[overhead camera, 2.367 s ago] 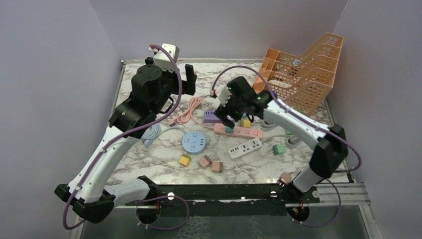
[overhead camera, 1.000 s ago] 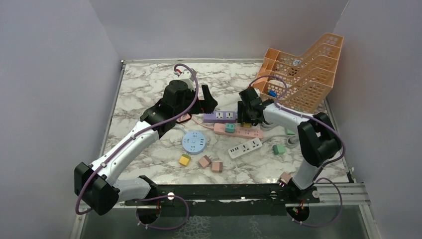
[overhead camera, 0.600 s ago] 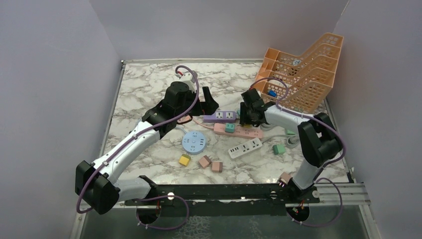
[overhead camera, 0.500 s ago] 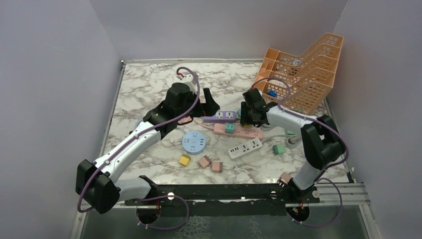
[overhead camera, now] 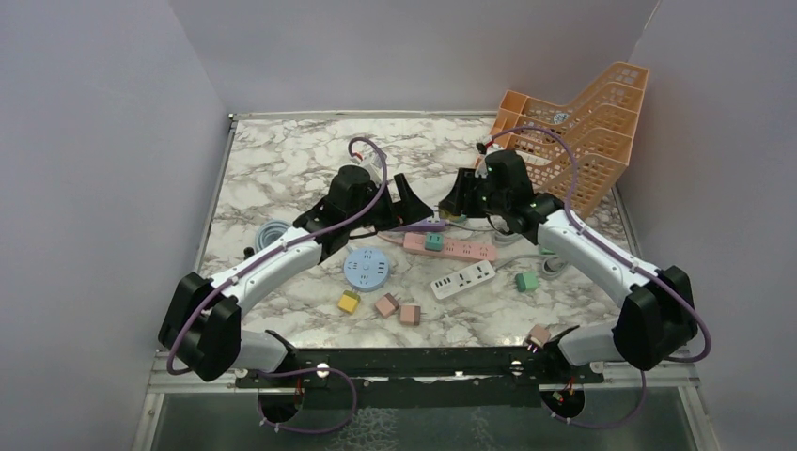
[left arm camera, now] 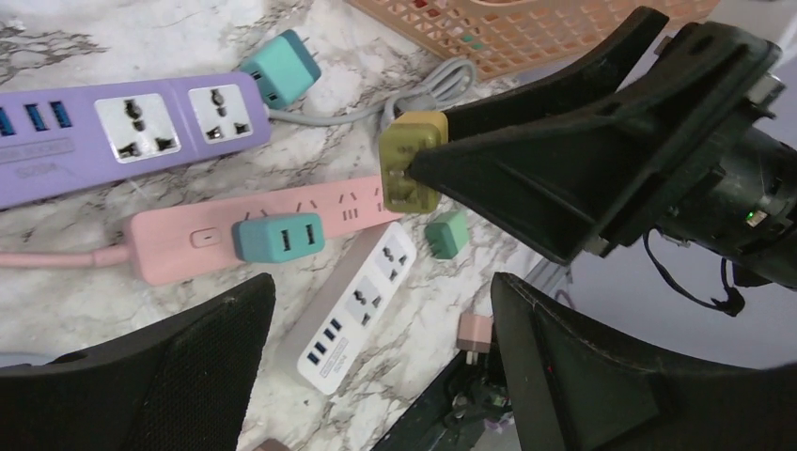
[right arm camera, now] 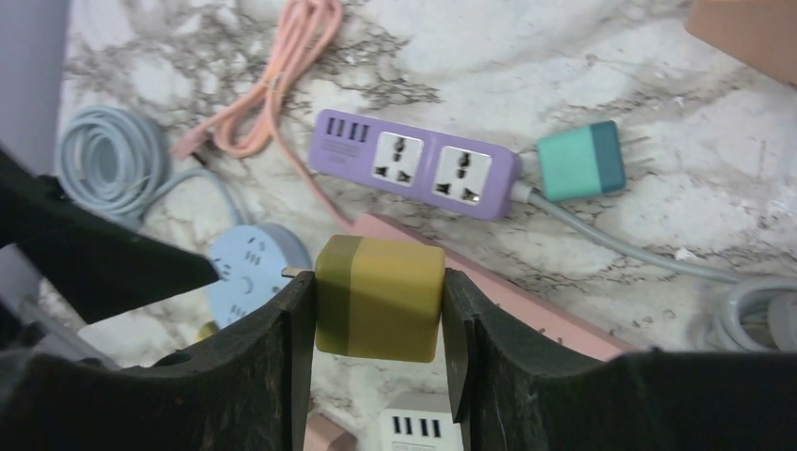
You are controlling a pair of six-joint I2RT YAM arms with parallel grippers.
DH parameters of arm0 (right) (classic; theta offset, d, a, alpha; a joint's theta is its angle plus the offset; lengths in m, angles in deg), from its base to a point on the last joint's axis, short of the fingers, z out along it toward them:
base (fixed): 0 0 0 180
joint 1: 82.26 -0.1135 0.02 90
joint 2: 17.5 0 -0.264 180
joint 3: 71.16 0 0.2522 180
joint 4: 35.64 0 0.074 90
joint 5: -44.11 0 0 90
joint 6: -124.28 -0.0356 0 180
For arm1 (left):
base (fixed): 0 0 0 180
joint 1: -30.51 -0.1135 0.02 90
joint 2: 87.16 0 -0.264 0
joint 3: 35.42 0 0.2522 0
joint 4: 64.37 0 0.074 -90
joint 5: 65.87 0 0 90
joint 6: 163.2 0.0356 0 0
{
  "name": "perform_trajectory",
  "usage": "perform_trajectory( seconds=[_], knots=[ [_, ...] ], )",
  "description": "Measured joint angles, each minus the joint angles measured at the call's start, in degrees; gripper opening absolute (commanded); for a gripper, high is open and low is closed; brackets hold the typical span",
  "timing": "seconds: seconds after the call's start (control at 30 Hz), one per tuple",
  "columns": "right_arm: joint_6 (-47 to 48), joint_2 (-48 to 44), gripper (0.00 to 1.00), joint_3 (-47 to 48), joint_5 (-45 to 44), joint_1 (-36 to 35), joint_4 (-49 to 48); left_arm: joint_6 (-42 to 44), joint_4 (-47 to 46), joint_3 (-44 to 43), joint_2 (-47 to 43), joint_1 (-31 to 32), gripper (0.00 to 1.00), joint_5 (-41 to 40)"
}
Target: Insert the plug
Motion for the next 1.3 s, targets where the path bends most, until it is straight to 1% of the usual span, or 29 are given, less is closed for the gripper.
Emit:
perform_trajectory(
  seconds=[0.1,0.17,0.33,0.4,0.5,0.63,0.83,0.93,1.03,1.1,1.13,1.17,1.23,1.3],
  knots=[
    [-0.2,-2.4,0.39,-0.07,3.74,0.0,-1.25,-2.93,-5.33,1.77,0.24,0.0,0.86,1.38],
    [-1.25,-3.45,0.39,-0.07,5.25,0.0,-1.66,-4.22,-8.31,2.58,0.59,0.07,0.82,2.01],
    [-8.28,-4.0,0.4,-0.07,7.17,0.0,-1.27,-4.28,-12.31,3.61,0.94,2.27,0.77,1.31],
    [-11.52,-4.0,0.39,-0.04,7.89,0.0,-1.09,-3.65,-13.73,3.61,0.94,4.42,0.75,0.07],
    [-15.56,-4.07,0.4,-0.04,8.72,0.0,-1.07,-3.43,-16.0,3.82,0.94,6.67,0.68,-2.08],
    [-19.04,-5.2,0.4,-0.04,9.01,0.0,-0.9,-3.98,-19.04,5.84,0.94,8.24,0.6,-7.06],
    [-21.77,-6.84,0.4,-0.02,9.81,0.0,-0.9,-4.83,-21.24,7.3,0.94,9.75,0.57,-13.33],
    [-22.58,-6.88,0.4,-0.02,10.69,0.0,-0.9,-4.79,-23.58,7.56,0.94,10.27,0.47,-15.28],
    [-23.28,-6.93,0.41,-0.02,11.02,0.0,-0.87,-4.76,-26.32,8.52,0.94,10.64,0.31,-16.87],
    [-23.43,-6.93,0.43,-0.02,11.1,0.0,-0.7,-4.48,-28.22,9.22,0.87,11.23,0.23,-18.01],
    [-23.45,-6.93,0.46,-0.02,11.04,0.0,-0.48,-4.15,-28.72,9.44,0.87,11.39,0.2,-18.25],
    [-23.56,-6.93,0.51,-0.02,11.04,0.0,-0.46,-3.8,-29.03,9.64,0.87,11.45,0.18,-18.53],
    [-23.76,-6.93,0.66,-0.02,11.08,0.0,-0.35,-3.15,-29.57,9.99,0.85,11.56,0.16,-18.84],
    [-24.13,-7.19,0.76,-0.02,11.52,0.02,-0.39,-2.78,-29.81,10.21,0.63,11.56,0.15,-19.23]
  ],
)
